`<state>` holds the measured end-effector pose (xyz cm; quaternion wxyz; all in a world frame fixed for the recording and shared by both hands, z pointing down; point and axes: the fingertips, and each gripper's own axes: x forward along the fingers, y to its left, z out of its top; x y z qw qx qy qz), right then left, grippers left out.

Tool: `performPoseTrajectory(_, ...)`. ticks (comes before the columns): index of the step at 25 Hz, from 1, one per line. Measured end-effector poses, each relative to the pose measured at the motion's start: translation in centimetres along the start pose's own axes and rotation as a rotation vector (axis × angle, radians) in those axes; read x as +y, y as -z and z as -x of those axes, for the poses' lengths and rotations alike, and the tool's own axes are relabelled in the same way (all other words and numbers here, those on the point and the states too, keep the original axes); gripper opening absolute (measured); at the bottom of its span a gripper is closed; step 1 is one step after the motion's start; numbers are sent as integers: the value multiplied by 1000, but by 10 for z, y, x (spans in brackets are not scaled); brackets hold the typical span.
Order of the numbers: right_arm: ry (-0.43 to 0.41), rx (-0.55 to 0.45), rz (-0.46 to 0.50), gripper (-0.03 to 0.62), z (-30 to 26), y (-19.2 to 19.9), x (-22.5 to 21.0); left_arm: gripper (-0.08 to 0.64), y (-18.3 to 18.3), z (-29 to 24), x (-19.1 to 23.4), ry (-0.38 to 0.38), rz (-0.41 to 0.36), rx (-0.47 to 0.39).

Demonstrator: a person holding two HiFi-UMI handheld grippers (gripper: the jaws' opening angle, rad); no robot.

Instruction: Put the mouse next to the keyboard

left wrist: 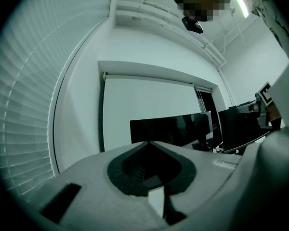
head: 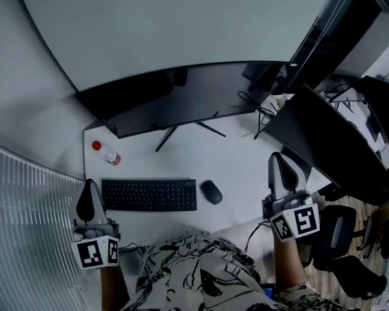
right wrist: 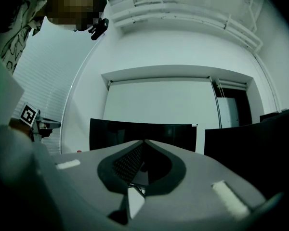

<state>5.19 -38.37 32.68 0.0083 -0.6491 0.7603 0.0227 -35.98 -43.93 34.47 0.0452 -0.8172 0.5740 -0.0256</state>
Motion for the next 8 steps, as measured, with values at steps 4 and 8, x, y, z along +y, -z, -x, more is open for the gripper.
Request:
performPoseTrajectory(4, -3, 0, -5, 5, 1, 0, 1, -3, -1, 0, -2, 7, -6, -4)
performPoseTrajectory(8, -6, 1, -6, 5, 3, -1, 1, -3, -4, 1, -4, 8, -6, -4)
